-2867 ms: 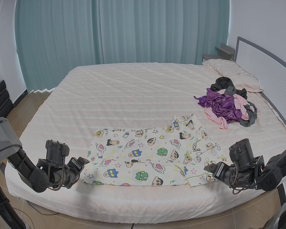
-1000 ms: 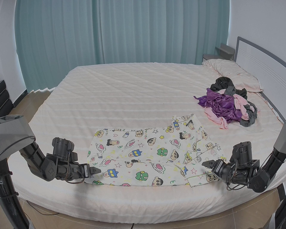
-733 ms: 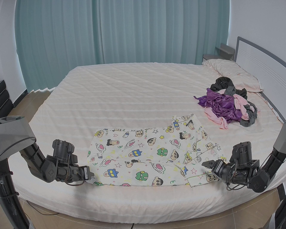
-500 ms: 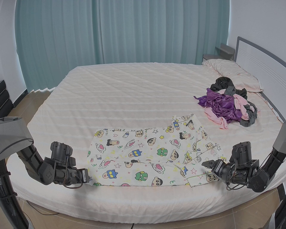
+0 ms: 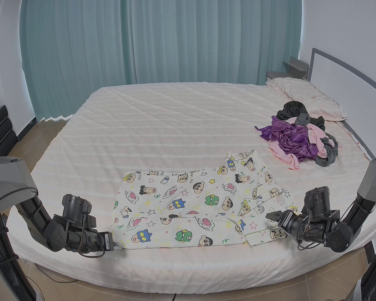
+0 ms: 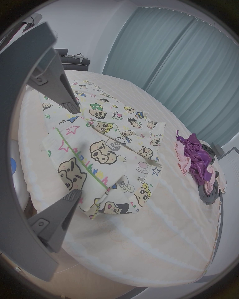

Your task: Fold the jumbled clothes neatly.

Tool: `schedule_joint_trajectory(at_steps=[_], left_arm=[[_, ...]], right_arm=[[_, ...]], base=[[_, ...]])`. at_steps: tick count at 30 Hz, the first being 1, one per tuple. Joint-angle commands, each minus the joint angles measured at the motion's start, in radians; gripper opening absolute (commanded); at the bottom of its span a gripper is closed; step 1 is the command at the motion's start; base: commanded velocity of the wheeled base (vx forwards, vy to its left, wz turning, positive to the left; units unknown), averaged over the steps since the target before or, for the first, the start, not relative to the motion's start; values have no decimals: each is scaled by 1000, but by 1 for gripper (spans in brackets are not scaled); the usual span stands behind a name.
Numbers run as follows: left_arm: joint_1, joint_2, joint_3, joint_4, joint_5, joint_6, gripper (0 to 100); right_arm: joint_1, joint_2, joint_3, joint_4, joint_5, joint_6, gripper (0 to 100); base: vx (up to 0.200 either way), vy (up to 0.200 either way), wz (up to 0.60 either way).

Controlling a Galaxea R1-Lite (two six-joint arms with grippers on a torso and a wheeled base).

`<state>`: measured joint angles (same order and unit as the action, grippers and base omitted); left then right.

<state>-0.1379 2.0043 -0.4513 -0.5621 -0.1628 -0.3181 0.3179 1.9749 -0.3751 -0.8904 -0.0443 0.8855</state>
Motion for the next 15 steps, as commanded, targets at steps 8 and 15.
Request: schedule_joint_trajectory(at_steps=[8, 15], left_arm=[[-2, -9, 19, -7, 0, -6, 100], [6, -45, 16, -9, -1, -35, 100]], right_arm=[[-5, 18, -5, -1, 1, 0, 100], [-10, -34, 8, -1, -2, -2, 100]], base=[[0, 0, 0], [0, 0, 0]])
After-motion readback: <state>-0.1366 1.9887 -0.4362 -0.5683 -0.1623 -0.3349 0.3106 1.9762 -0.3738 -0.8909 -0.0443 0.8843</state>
